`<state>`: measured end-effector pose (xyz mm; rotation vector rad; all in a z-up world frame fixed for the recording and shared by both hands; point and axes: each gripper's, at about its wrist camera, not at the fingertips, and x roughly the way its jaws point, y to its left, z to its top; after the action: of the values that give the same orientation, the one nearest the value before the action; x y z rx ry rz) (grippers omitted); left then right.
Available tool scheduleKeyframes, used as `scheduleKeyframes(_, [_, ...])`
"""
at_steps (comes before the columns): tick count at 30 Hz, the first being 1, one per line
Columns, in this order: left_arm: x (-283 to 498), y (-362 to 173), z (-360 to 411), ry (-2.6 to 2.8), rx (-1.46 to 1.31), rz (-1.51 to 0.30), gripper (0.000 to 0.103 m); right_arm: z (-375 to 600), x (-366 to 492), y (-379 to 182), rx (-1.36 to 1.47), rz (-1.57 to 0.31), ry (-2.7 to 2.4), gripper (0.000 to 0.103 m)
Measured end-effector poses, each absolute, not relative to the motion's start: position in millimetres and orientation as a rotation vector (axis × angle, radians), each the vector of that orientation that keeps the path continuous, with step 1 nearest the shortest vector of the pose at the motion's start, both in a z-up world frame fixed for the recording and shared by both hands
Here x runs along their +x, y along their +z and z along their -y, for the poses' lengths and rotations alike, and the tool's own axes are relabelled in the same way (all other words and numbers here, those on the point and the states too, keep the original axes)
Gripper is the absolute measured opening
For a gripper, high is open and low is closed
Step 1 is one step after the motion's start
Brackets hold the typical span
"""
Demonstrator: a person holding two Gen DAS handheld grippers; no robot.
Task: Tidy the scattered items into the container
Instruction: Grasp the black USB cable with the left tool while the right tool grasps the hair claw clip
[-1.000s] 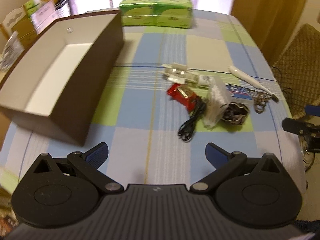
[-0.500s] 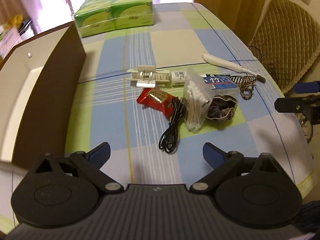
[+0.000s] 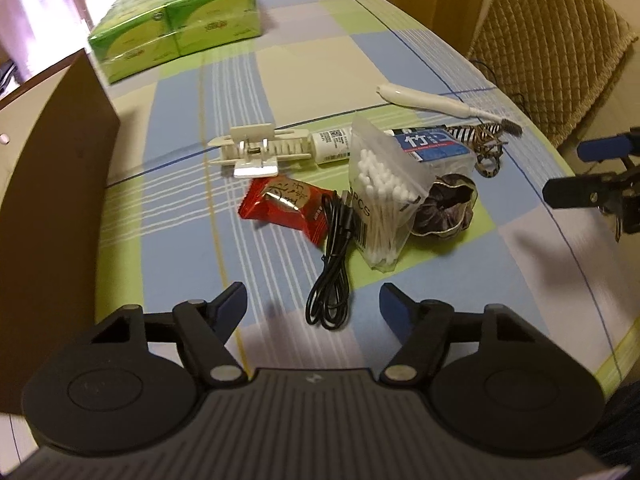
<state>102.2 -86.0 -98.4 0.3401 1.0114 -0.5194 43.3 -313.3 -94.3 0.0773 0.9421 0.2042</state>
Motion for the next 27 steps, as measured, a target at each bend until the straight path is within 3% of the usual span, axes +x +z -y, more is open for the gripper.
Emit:
scheduleKeyframes(4, [114.5,-106.7,88.9,-0.563,0.355,-1.017,0.051,317.4,45.3,-96.7,0.084,-0.945,0.184,0.103])
scheduleKeyframes(9, [128.4,-112.5,92.8,-0.612,0.359,-1.024,0.044,324.3,46.7,-99.7,0.101,-0.959,0.154,0.103])
scheduleKeyframes(13, [137.3,-119.1,96.6,-0.652,0.365,-1.046,0.03,327.8,48.3,-102.1,0.116,-0.971,0.136,0.103])
scheduleKeyframes(18, [142.5,-124.6,100.7,-0.68,0.365,-1.052,0.027,328.6,49.3,-104.2,0.123,-0.978,0.129,0.103])
scheduleKeyframes(22, [140.8,-124.6,102.7,-0.699,0.362,-1.043,0.013,327.7,50.6,-106.8,0.122,-0.982,0.132,0.103])
scheduleKeyframes(27, [131.0,-123.5,94.7,-0.68,0.336,-1.057,0.012,322.5,51.3,-107.5,0.113,-0.979,0.152,0.103])
